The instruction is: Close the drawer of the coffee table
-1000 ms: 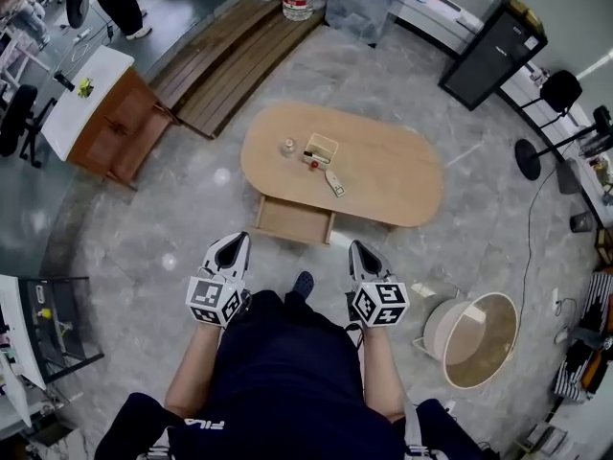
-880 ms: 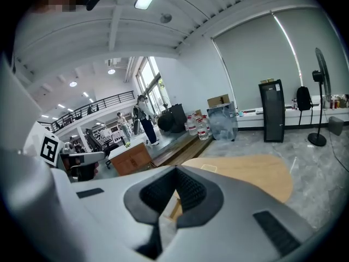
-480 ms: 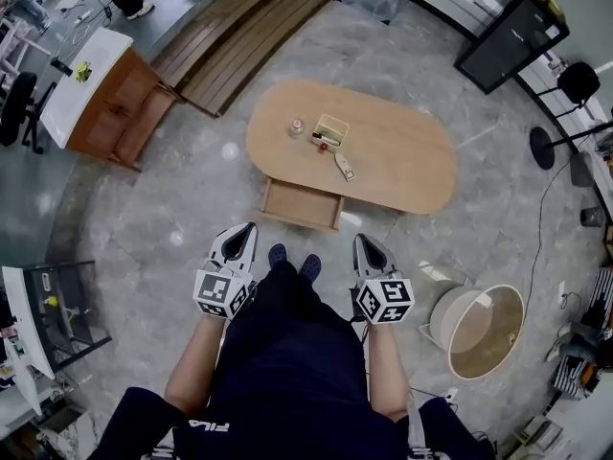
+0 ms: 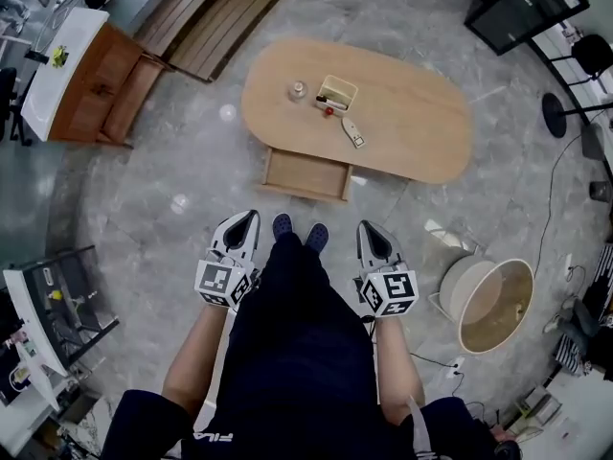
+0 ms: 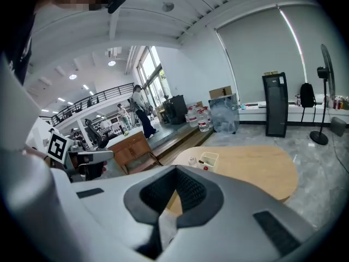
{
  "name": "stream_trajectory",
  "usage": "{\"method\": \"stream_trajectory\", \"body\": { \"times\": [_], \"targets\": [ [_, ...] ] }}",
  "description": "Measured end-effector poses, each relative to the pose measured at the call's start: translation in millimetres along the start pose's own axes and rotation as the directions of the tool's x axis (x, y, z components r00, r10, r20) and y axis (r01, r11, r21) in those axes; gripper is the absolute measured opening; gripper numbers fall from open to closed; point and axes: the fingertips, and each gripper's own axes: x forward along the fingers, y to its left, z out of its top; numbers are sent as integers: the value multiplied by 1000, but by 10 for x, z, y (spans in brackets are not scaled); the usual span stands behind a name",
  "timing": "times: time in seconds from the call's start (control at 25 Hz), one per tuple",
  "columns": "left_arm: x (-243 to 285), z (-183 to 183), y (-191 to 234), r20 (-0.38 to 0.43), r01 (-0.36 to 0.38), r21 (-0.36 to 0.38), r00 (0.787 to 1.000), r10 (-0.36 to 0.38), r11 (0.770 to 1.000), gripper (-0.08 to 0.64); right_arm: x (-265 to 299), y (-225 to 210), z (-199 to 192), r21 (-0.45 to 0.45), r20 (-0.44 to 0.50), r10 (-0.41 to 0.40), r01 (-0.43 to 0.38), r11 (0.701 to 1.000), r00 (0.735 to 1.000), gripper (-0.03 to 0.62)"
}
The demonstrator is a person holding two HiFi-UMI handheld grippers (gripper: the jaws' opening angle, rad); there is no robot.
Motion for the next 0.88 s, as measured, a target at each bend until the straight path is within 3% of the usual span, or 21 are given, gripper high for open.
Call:
{"method": "stream_trajectory", "body": {
  "times": [0.2,0.44,0.64,0.88],
  "targets": [
    [174,-255,249,27,-59,-84,998,62,995,25,172,47,-264,-81,2,13,-13,997,1000,26],
    [487,-747,180,-12,44,71,999,-43,997,25,475,-9,-627,-75,11,1,0,997,1000,26],
    [726,-1332,428,-84,29,62,996,-23,998,25,838,-209,-1073,-78,-32,0,-2,997,999,26],
    [946,-2158,769,-172,-17,24,985,21,1000,25,1204,-542,-1936,-48,-117,-35,29,998,993,26]
  ]
}}
